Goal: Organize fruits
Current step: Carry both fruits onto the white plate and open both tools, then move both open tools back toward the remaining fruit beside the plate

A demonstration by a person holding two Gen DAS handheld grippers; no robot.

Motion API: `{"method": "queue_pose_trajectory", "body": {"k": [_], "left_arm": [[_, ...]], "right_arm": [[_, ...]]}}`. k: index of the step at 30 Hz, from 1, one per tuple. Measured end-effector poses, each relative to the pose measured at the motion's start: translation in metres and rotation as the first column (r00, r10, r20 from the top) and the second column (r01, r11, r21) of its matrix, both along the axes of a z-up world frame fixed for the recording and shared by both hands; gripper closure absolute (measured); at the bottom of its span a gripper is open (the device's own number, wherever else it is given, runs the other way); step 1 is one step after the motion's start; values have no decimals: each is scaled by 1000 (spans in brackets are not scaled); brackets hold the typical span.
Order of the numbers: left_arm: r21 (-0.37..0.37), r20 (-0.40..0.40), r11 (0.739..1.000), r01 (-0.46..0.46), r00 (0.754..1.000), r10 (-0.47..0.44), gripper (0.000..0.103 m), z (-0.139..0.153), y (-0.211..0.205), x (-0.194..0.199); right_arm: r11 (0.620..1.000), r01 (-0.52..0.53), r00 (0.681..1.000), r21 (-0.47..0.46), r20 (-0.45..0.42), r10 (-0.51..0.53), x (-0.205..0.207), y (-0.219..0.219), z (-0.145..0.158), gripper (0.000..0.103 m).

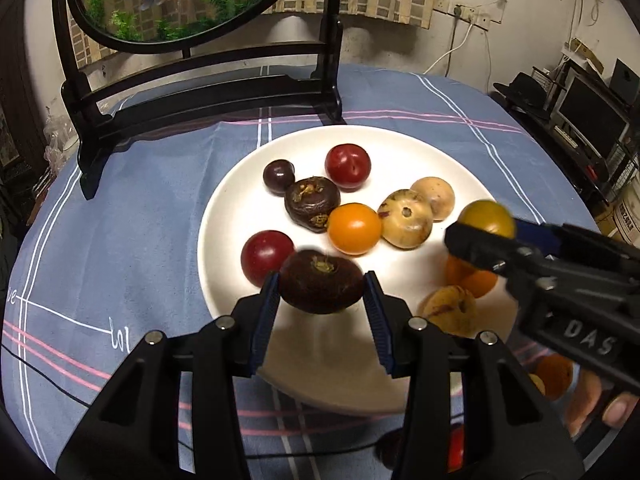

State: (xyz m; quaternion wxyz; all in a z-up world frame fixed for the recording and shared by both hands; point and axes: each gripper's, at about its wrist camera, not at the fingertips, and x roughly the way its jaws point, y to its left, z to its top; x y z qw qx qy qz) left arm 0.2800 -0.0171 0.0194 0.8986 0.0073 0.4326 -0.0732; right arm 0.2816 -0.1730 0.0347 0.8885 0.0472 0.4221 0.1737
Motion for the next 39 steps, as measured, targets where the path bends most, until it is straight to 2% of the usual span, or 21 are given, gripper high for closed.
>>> {"method": "queue_pose_trajectory", "body": {"k": [2, 3, 5, 7, 16, 22, 27, 34, 35, 36, 39], "left_arm": [[21, 11, 1000, -16, 1000, 16, 36, -1, 0, 0], [23, 21, 999, -22, 1000, 22, 34, 0, 0, 0], [14, 31, 1000, -23, 999, 22, 33, 2, 1, -3], [8, 27, 1000, -13, 1000, 13, 31, 5, 1, -7], [41, 80, 999, 9, 997, -13, 16, 20, -1, -55], [10, 92, 1000, 22, 996, -22, 13, 23, 0, -99], [-33, 81, 999, 9, 997, -6, 13, 12, 4, -131], [-60, 51, 998, -27, 998, 30, 13, -11, 9, -141], [-64, 60, 998, -30, 998, 34, 13, -13, 10, -143], [-61, 71, 998, -33, 997, 37, 13, -14, 11, -144], [-50, 72, 999, -17, 997, 20, 13, -18, 10, -143]], "right_arm": [[1000, 5, 999, -2, -38, -5, 4, 2, -6, 58], [1000, 16, 999, 15, -52, -15, 5, 0, -8, 57], [998, 15, 998, 61, -56, -11, 1, -5, -8, 47], [997, 26, 999, 72, -36, -24, -5, -10, -3, 43], [989, 51, 999, 141, -3, -51, -58, -47, 14, 39], [984, 99, 994, 150, 28, -104, -105, -71, 16, 39], [976, 145, 988, 163, 27, -152, -139, -89, 5, 38], [938, 214, 976, 275, -9, -220, -159, -115, -22, 39], [938, 234, 971, 255, -8, -240, -159, -117, -26, 39], [943, 270, 962, 196, -16, -272, -157, -117, -27, 39], [943, 272, 959, 190, 24, -282, -159, -120, -22, 39]]}}
